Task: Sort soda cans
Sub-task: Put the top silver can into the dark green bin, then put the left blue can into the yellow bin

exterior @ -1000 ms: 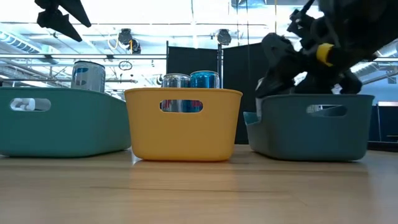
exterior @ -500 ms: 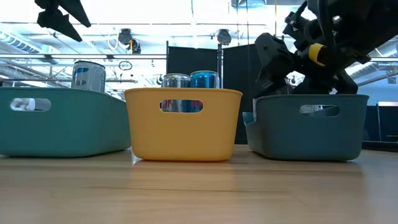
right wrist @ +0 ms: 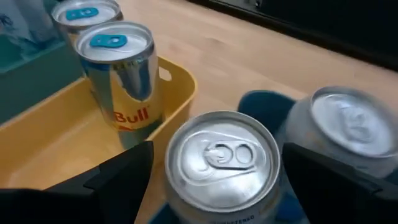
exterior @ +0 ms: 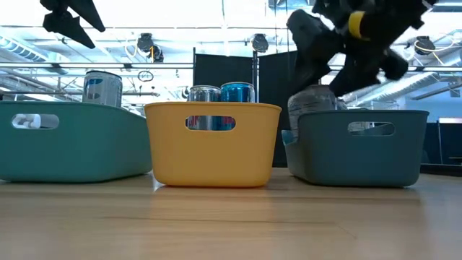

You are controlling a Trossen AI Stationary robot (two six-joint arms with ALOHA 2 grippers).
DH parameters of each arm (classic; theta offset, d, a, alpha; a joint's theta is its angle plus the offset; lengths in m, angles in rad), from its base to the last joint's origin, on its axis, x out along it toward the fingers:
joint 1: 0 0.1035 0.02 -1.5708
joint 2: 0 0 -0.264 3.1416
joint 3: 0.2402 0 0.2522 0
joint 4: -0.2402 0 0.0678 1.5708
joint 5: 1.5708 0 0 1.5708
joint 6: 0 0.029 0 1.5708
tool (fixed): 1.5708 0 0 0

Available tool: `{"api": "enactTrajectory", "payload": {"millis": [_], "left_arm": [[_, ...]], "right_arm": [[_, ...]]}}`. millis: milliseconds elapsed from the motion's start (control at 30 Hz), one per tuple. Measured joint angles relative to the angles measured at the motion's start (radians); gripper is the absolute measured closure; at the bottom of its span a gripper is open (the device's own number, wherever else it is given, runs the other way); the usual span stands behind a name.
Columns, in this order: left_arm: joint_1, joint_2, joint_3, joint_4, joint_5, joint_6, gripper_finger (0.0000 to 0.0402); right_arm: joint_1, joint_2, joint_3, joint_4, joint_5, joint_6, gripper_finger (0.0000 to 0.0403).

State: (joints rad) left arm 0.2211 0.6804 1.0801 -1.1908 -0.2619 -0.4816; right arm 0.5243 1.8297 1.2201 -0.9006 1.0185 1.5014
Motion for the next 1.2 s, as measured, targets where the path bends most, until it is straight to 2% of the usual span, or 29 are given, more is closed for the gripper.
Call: {"api": "enactTrajectory", "payload": {"millis": [100, 333, 567, 633, 767, 867, 967, 1067, 1200], "left_arm": [[0.0, 0.0, 0.0, 0.0, 0.0, 0.001, 0.0047], [0.0, 0.0, 0.0, 0.0, 0.0, 0.051, 0.0047], [0.0, 0.0, 0.0, 0.0, 0.0, 0.05, 0.0047], [0.0, 0.0, 0.0, 0.0, 0.0, 0.05, 0.0047], [0.0, 0.0, 0.0, 0.009, -0.001, 0.05, 0.0047], [0.0, 0.0, 0.0, 0.021, -0.001, 0.045, 0.0047], [0.0, 0.0, 0.0, 0.05, -0.001, 0.002, 0.0047], [0.0, 0.0, 0.0, 0.068, -0.001, -0.03, 0.0047], [0.0, 0.0, 0.0, 0.068, 0.0, -0.037, 0.0047]], "right_arm": [[0.0, 0.0, 0.057, -0.124, -0.034, 0.008, 0.0056], [0.0, 0.0, 0.195, -0.35, -0.034, 0.046, 0.0055], [-0.021, 0.0, 0.412, -0.492, -0.04, 0.001, 0.0055], [-0.043, 0.0, 0.49, -0.548, -0.081, -0.023, 0.0055], [-0.113, -0.001, 0.65, -0.601, -0.254, -0.235, 0.0055], [-0.178, -0.001, 0.753, -0.58, -0.481, -0.459, 0.0055], [-0.235, -0.001, 0.82, -0.562, -0.715, -0.608, 0.0055], [-0.265, -0.001, 0.85, -0.598, -0.87, -0.66, 0.0055], [-0.254, -0.004, 0.843, -0.671, -0.989, -0.634, 0.0055]]}}
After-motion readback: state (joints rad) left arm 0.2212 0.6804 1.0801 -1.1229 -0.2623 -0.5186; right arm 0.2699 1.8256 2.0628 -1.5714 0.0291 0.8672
